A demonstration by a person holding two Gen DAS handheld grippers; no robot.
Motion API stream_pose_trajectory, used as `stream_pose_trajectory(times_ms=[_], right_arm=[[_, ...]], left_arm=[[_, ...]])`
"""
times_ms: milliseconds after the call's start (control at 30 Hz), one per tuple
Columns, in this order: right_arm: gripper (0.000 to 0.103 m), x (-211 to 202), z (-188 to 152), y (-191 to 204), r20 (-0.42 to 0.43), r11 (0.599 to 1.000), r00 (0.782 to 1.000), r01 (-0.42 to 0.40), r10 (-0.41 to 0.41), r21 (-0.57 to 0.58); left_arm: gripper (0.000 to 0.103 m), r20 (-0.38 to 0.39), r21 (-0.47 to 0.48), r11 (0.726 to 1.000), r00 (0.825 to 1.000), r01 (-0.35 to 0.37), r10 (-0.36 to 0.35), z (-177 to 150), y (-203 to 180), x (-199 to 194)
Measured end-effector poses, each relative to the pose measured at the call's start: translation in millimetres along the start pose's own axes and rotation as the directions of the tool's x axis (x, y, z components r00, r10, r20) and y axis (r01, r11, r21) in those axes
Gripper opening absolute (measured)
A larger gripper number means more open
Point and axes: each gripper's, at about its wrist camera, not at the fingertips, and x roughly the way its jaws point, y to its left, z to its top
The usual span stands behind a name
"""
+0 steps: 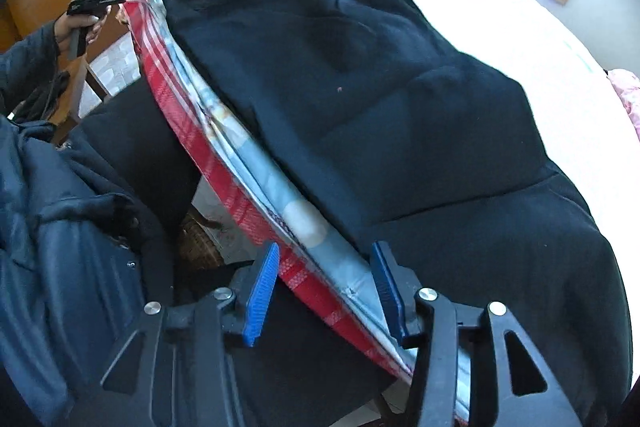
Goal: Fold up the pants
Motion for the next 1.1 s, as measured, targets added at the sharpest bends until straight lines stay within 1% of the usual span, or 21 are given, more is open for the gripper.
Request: stream_pose_trajectory(times_ms=[33, 100, 133, 200, 233, 300, 367, 433, 500, 567, 633, 700, 767, 800, 833, 900, 933, 967, 1000, 1067, 1100], right_arm=[[0.050, -5, 5, -6, 0.027, 0.999, 1.000, -0.011, 0.010, 0.035], [0.050, -11, 17, -15, 0.078, 0.996, 0.997, -0.030, 0.023, 0.088], [0.050, -10, 24, -19, 0.099, 0.994, 0.995, -0.021, 0.010, 0.111], [0.050, 2, 34, -20, 0.105, 0.990, 0.994, -0.006, -0.009, 0.140], [0.050, 9, 37, -21, 0.102, 0.988, 0.995, -0.002, -0.014, 0.157], [0.050, 25, 40, -24, 0.076, 0.980, 0.997, -0.005, -0.010, 0.198], [0.050, 43, 33, -27, 0.021, 0.969, 1.000, 0.006, -0.011, 0.249], [0.050, 40, 25, -25, 0.048, 0.966, 0.999, 0.008, -0.021, 0.257], [0.050, 26, 18, -26, 0.074, 0.962, 0.997, 0.002, -0.023, 0.272], [0.050, 2, 3, -38, 0.129, 0.943, 0.991, -0.001, -0.045, 0.334], [0.050, -27, -22, -62, 0.163, 0.899, 0.983, 0.006, -0.086, 0.438], [0.050, -55, -51, -90, 0.192, 0.829, 0.971, 0.009, -0.140, 0.559], [0.050, -91, -93, -118, 0.208, 0.712, 0.953, 0.012, -0.220, 0.702], [0.050, -108, -114, -131, 0.210, 0.640, 0.941, 0.011, -0.267, 0.768], [0.050, -128, -141, -144, 0.208, 0.548, 0.924, 0.002, -0.320, 0.836], [0.050, -155, -182, -157, 0.209, 0.406, 0.896, -0.036, -0.391, 0.913], [0.050, -166, -203, -162, 0.206, 0.335, 0.881, -0.058, -0.426, 0.940], [0.050, -171, -217, -165, 0.196, 0.287, 0.872, -0.068, -0.448, 0.956], [0.050, -176, -233, -171, 0.183, 0.227, 0.868, -0.084, -0.462, 0.970], [0.050, -177, -248, -180, 0.209, 0.169, 0.860, -0.145, -0.467, 0.975], [0.050, -178, -253, -185, 0.228, 0.152, 0.855, -0.177, -0.466, 0.973]], left_arm=[[0.084, 0.023, -0.002, 1.000, 1.000, 0.014, -0.014, 7, -6, -1], [0.089, 0.059, 0.035, 0.999, 0.997, 0.041, -0.043, 25, -30, 5], [0.089, 0.052, 0.050, 0.997, 0.997, 0.050, -0.053, 30, -39, 12], [0.089, 0.019, 0.068, 0.995, 0.997, 0.073, -0.074, 34, -55, 32], [0.089, -0.012, 0.075, 0.995, 0.998, 0.066, -0.065, 32, -62, 46], [0.089, -0.095, 0.072, 0.996, 0.995, 0.044, -0.037, 22, -71, 73], [0.089, -0.167, 0.069, 0.998, 0.986, 0.012, 0.000, 10, -76, 88], [0.088, -0.207, 0.061, 0.998, 0.978, -0.020, 0.033, 2, -82, 95], [0.088, -0.178, 0.052, 0.998, 0.983, -0.030, 0.039, 9, -92, 86], [0.089, -0.142, 0.050, 0.999, 0.990, 0.016, -0.009, 20, -109, 76], [0.089, -0.106, 0.081, 0.994, 0.992, 0.069, -0.061, 33, -139, 73], [0.089, -0.096, 0.123, 0.979, 0.984, 0.160, -0.149, 44, -180, 78], [0.089, -0.113, 0.154, 0.958, 0.967, 0.244, -0.228, 49, -217, 87], [0.089, -0.137, 0.175, 0.931, 0.944, 0.320, -0.299, 51, -245, 96], [0.089, -0.153, 0.192, 0.910, 0.927, 0.368, -0.343, 50, -266, 102], [0.089, -0.192, 0.228, 0.861, 0.888, 0.454, -0.418, 48, -307, 114], [0.089, -0.210, 0.244, 0.839, 0.871, 0.487, -0.444, 47, -323, 118], [0.089, -0.223, 0.276, 0.810, 0.854, 0.517, -0.469, 43, -342, 124], [0.089, -0.226, 0.306, 0.795, 0.852, 0.523, -0.473, 40, -358, 126], [0.089, -0.270, 0.341, 0.790, 0.858, 0.510, -0.437, 35, -378, 140], [0.089, -0.302, 0.339, 0.794, 0.857, 0.506, -0.417, 33, -384, 146]])
